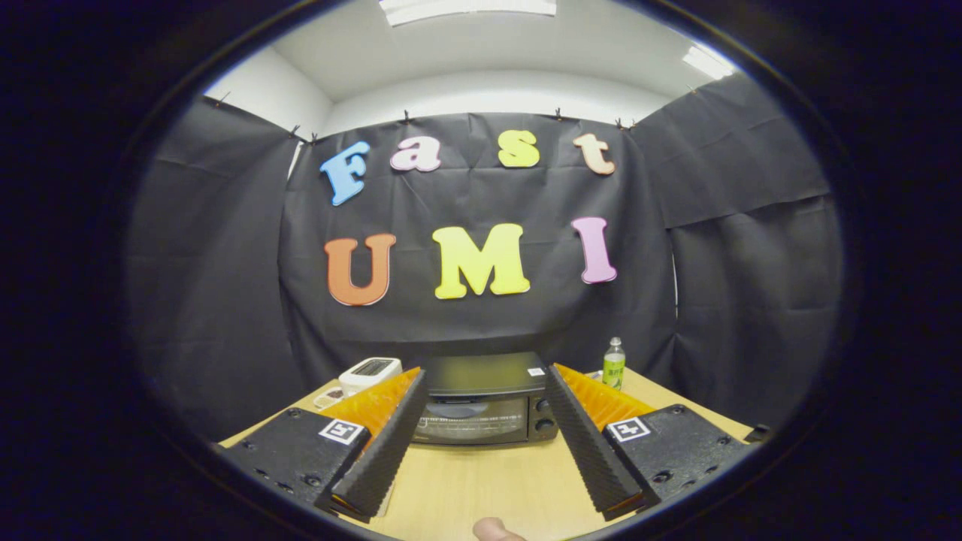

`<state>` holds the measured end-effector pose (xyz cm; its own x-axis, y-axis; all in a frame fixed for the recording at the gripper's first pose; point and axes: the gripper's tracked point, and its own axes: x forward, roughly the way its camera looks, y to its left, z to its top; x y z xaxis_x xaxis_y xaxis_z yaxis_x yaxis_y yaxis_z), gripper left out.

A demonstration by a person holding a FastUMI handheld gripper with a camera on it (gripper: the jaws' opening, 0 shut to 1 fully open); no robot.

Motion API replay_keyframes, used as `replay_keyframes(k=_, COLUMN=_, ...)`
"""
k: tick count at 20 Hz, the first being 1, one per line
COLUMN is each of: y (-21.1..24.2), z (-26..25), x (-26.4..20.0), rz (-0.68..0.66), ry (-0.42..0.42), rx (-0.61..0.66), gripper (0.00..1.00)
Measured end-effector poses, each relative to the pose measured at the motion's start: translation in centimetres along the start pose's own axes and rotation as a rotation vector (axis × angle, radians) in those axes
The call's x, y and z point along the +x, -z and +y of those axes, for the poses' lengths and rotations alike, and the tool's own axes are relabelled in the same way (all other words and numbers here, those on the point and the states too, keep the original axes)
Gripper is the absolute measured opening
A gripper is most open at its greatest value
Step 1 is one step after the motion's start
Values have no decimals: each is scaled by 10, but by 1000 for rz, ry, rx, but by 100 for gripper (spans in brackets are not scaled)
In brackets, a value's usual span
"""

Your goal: Open the toaster oven, put the food inside, and close the toaster oven door.

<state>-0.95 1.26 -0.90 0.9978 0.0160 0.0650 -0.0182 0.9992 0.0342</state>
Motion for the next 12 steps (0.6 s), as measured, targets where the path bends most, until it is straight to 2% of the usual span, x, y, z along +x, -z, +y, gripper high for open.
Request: replay_keyframes(k=12, y=-20, z=0, x=-37, rz=-23, ry=-25, rx=-22, gripper=100)
